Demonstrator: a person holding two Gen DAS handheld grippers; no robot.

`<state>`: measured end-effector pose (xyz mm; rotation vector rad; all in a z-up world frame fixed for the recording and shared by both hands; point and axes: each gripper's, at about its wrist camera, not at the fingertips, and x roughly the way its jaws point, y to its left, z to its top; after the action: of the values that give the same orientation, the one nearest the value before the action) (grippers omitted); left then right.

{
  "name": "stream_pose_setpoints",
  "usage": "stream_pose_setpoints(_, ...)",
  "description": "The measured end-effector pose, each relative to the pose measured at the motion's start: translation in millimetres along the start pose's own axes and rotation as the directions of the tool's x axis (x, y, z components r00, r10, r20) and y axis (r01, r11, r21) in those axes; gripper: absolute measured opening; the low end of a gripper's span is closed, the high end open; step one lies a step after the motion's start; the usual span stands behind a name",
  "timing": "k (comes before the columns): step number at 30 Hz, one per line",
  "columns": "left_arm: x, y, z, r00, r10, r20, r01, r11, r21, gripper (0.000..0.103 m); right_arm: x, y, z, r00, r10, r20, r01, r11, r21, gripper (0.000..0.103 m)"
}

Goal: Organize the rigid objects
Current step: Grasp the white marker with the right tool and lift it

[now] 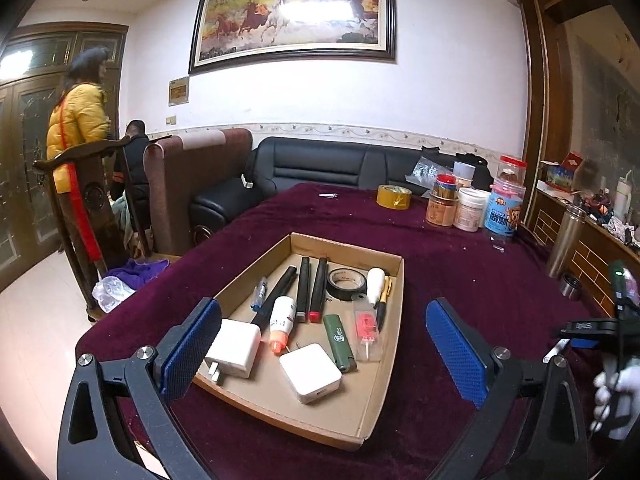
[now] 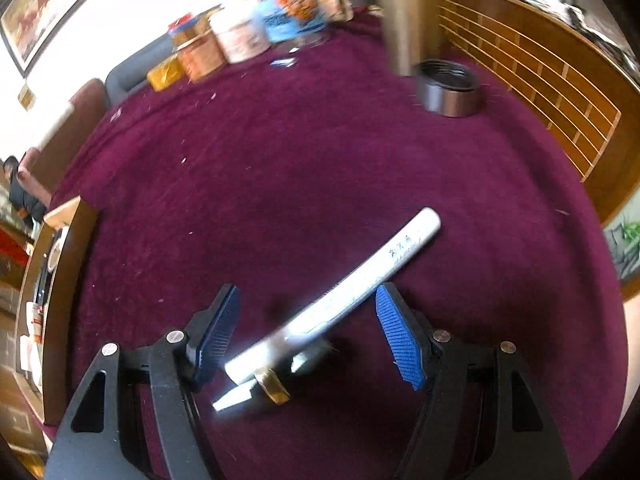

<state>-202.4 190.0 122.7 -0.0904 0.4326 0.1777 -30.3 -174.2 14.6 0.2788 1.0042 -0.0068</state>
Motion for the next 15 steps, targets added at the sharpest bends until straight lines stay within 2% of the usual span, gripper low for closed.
stream_pose_setpoints(1, 0.1, -0.5, -0.7, 1.0, -0.002, -0.003, 0.002, 1.0, 0.003, 0.101, 3.8, 8.7, 2.0, 1.0, -0.021, 0.008, 0.022, 0.999, -0.028, 0.066)
stream_pose_setpoints(3, 1.5, -3.0, -2.1, 1.0, -0.009, -0.01, 0.009, 1.0, 0.009, 0.101, 8.5, 22.3, 3.4, 1.0, -0.026, 0.014, 0.027, 0.997, -0.074, 0.049)
stream_pose_setpoints(4, 1.6, -5.3, -3.0, 1.0, -0.018, -0.016, 0.018, 1.0, 0.015, 0.101, 9.3, 27.4, 2.5, 1.0, -0.017, 0.011, 0.018, 0.996, -0.087, 0.046)
stream_pose_setpoints(7, 3.4, -15.0, -5.8, 0.998, -0.044, -0.033, 0.046, 0.998, 0.036, 0.101, 12.1, 42.3, 0.9, 0.999, 0.044, -0.017, -0.046, 0.991, -0.125, 0.044)
stream_pose_setpoints(10, 4.8, -26.5, -8.7, 0.997, -0.064, -0.049, 0.067, 0.996, 0.057, 0.101, 13.7, 58.2, -6.2, 0.997, 0.066, -0.027, -0.069, 0.985, -0.161, 0.044)
stream_pose_setpoints(11, 5.4, -30.7, -9.4, 0.996, -0.071, -0.054, 0.074, 0.995, 0.066, 0.101, 13.1, 66.4, -10.6, 0.998, 0.061, -0.021, -0.064, 0.98, -0.19, 0.038)
stream_pose_setpoints(12, 5.6, -34.0, -10.4, 0.995, -0.077, -0.061, 0.082, 0.994, 0.074, 0.101, 12.7, 71.7, -14.3, 0.998, 0.053, -0.018, -0.056, 0.975, -0.215, 0.024)
stream_pose_setpoints(15, 5.7, -43.7, -12.4, 0.991, -0.1, -0.084, 0.108, 0.989, 0.097, 0.101, 9.8, 75.5, -20.5, 0.998, 0.067, -0.02, -0.069, 0.969, -0.237, 0.012)
